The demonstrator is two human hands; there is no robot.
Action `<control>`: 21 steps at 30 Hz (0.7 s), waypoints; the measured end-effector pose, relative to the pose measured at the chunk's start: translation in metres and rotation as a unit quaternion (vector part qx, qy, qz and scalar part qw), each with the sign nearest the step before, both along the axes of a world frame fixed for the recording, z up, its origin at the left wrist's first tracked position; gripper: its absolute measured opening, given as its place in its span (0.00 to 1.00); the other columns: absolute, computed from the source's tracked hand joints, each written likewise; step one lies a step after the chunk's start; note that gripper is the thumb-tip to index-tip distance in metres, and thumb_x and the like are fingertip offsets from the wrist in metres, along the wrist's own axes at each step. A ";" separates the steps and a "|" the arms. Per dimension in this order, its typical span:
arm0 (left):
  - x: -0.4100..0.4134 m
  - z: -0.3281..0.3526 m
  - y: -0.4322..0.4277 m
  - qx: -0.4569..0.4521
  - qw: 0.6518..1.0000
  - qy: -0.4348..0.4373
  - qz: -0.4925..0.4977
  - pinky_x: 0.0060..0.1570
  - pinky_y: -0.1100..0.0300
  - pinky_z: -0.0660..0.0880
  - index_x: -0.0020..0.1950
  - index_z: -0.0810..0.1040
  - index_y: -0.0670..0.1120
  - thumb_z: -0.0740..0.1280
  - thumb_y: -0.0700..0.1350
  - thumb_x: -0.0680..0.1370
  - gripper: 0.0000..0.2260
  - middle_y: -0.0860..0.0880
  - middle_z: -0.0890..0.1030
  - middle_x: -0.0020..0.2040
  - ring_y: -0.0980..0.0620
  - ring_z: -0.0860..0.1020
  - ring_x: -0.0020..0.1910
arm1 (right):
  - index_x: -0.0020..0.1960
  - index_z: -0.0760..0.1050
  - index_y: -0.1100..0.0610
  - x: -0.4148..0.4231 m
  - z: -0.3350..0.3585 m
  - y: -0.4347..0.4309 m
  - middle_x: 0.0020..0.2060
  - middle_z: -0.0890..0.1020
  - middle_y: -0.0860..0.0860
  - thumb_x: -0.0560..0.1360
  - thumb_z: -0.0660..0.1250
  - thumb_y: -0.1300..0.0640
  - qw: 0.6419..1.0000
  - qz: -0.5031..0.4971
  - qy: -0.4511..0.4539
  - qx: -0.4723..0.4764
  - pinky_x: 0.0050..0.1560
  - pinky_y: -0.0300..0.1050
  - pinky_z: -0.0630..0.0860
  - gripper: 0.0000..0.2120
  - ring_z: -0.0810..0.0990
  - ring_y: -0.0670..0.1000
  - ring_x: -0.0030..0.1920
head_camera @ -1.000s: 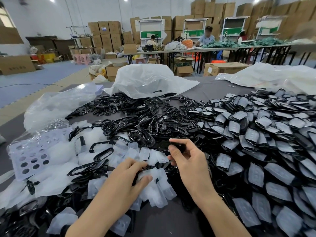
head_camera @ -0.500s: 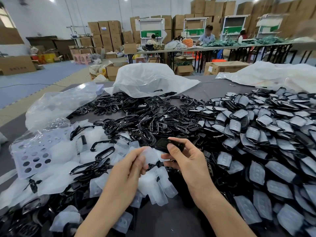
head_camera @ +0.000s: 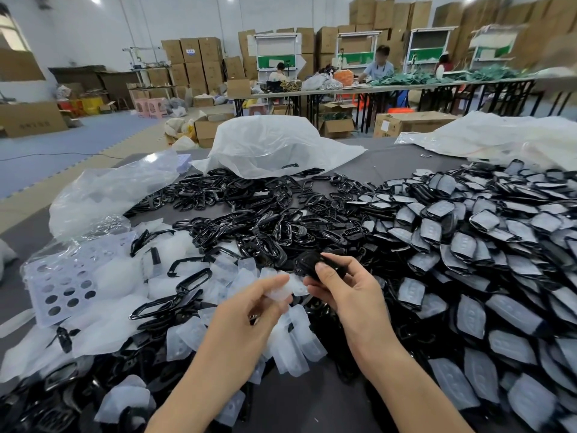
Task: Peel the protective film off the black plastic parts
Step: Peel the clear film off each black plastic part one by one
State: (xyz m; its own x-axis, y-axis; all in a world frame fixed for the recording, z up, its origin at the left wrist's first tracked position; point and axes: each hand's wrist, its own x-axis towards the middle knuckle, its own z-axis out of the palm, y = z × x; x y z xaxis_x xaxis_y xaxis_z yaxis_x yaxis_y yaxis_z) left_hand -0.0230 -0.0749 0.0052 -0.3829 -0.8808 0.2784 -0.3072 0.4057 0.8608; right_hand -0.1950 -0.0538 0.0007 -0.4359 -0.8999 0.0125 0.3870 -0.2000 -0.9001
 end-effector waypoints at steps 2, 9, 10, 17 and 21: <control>-0.003 0.002 0.001 -0.027 1.000 0.007 0.007 0.47 0.74 0.71 0.53 0.81 0.66 0.67 0.50 0.79 0.09 0.61 0.83 0.48 0.62 0.80 0.49 | 0.53 0.81 0.57 0.000 -0.001 0.000 0.42 0.87 0.54 0.77 0.71 0.64 1.000 0.001 0.002 0.006 0.43 0.38 0.82 0.05 0.87 0.54 0.44; -0.006 0.001 0.003 -0.006 0.997 0.074 0.001 0.43 0.71 0.73 0.54 0.79 0.65 0.65 0.46 0.81 0.12 0.56 0.82 0.40 0.57 0.80 0.40 | 0.49 0.81 0.53 0.006 -0.002 0.003 0.43 0.87 0.55 0.76 0.73 0.60 0.996 0.073 0.057 0.017 0.44 0.41 0.81 0.04 0.86 0.52 0.44; -0.007 0.000 0.002 0.016 0.995 0.103 0.007 0.43 0.70 0.75 0.52 0.80 0.63 0.66 0.44 0.80 0.12 0.53 0.83 0.39 0.56 0.81 0.39 | 0.48 0.81 0.51 0.008 -0.003 0.004 0.42 0.87 0.53 0.76 0.73 0.59 0.993 0.083 0.077 0.019 0.45 0.42 0.82 0.04 0.86 0.51 0.44; -0.010 -0.003 0.000 0.005 0.985 0.149 0.082 0.42 0.67 0.77 0.44 0.81 0.57 0.70 0.51 0.74 0.00 0.54 0.81 0.46 0.58 0.80 0.45 | 0.49 0.81 0.55 0.013 0.001 0.008 0.36 0.84 0.48 0.75 0.74 0.60 0.985 0.102 0.142 0.014 0.50 0.45 0.82 0.04 0.83 0.45 0.40; -0.013 -0.002 0.001 0.012 0.976 0.196 0.094 0.40 0.68 0.77 0.41 0.80 0.57 0.70 0.49 0.75 0.03 0.55 0.83 0.46 0.59 0.81 0.43 | 0.53 0.79 0.63 0.017 0.004 0.010 0.40 0.86 0.56 0.76 0.73 0.63 0.984 0.136 0.118 0.002 0.46 0.42 0.83 0.07 0.84 0.48 0.41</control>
State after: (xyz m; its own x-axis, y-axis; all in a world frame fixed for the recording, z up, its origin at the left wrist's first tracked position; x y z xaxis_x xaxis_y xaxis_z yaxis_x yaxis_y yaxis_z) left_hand -0.0358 -0.0744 0.0029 -0.0823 -0.9332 0.3499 -0.0186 0.3525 0.9356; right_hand -0.1782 -0.0442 0.0048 -0.1644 -0.9830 0.0817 0.2056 -0.1151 -0.9718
